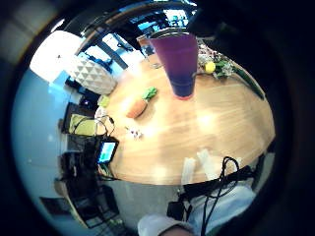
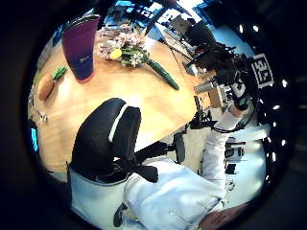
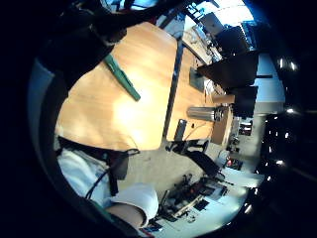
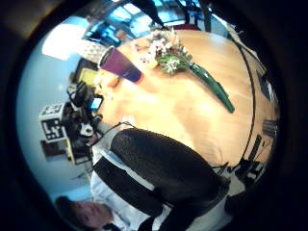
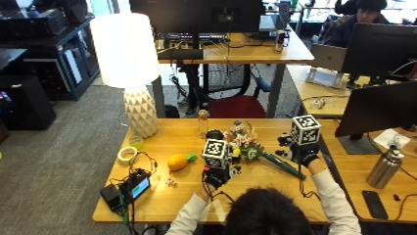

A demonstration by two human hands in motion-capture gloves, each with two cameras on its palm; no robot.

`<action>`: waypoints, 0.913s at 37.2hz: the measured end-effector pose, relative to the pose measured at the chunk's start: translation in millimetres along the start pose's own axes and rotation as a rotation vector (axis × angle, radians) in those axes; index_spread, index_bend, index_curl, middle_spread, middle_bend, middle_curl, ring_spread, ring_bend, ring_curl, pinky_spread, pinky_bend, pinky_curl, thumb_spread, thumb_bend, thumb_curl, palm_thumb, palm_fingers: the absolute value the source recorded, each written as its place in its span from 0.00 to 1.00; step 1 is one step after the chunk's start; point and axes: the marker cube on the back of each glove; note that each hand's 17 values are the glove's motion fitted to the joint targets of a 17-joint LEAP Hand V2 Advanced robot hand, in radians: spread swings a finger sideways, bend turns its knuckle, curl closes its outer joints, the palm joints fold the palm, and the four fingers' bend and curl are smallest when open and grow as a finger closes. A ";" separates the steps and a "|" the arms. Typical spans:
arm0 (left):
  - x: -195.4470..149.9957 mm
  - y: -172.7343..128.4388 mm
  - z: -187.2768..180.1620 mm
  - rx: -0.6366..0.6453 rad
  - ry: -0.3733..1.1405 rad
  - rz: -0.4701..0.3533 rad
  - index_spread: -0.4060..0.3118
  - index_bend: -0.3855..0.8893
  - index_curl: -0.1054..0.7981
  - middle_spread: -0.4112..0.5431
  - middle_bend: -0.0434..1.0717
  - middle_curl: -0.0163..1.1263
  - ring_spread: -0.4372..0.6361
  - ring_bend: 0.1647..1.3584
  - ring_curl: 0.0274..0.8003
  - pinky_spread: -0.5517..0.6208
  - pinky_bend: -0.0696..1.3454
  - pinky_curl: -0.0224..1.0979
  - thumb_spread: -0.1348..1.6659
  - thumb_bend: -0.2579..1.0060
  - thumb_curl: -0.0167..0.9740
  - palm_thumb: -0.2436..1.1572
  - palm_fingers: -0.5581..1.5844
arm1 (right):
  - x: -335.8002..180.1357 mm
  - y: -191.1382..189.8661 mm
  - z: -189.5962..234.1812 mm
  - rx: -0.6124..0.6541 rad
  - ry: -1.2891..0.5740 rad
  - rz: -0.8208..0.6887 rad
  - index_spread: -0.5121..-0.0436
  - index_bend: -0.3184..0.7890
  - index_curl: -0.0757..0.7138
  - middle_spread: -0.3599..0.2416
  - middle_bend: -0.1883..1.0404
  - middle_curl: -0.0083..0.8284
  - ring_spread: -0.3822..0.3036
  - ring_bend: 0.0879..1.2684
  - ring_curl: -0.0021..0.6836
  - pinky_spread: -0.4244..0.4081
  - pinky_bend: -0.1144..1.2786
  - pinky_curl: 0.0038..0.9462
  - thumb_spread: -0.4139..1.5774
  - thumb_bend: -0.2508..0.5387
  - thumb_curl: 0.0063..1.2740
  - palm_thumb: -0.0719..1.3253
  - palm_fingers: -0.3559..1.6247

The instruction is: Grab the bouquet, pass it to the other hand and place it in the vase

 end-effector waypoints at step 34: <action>17.5 -11.4 31.9 -0.024 0.029 0.095 0.53 0.43 0.48 0.62 0.18 0.20 0.75 0.31 0.29 0.78 0.41 0.30 0.71 0.19 0.26 0.38 0.37 | 57.8 -27.7 110.9 -0.453 -0.243 0.342 0.57 0.36 0.15 0.55 0.52 0.47 0.46 0.50 0.51 0.74 0.56 0.36 0.71 0.31 0.22 0.36 0.39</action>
